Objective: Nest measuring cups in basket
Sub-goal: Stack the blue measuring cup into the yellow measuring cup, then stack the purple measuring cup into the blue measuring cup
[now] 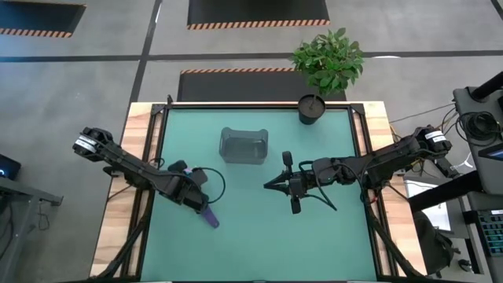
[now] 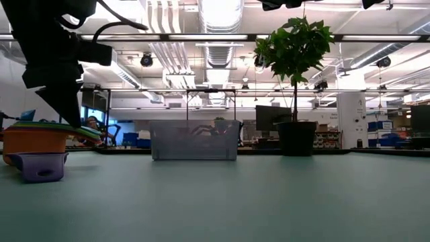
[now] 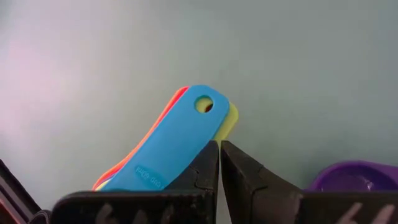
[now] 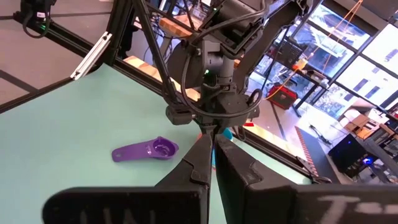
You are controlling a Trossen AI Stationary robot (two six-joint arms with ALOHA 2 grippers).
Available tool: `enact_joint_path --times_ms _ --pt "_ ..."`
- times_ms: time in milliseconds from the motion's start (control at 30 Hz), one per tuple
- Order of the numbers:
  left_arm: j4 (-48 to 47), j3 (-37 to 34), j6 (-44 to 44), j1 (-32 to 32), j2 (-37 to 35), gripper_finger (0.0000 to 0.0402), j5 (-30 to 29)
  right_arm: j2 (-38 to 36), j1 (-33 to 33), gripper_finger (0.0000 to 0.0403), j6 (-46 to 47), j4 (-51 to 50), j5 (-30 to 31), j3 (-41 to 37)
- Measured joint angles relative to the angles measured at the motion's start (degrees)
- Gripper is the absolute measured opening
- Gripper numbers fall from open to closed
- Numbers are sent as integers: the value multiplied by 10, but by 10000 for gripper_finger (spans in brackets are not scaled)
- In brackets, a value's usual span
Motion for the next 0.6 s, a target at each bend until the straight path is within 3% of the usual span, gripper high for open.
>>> enact_joint_path --times_ms 333,600 --pt "1 28 -5 -4 0 0 13 0 0 9 0 0 0 0" --pt "35 78 -5 -38 0 0 99 0 0 9 0 -2 0 0"
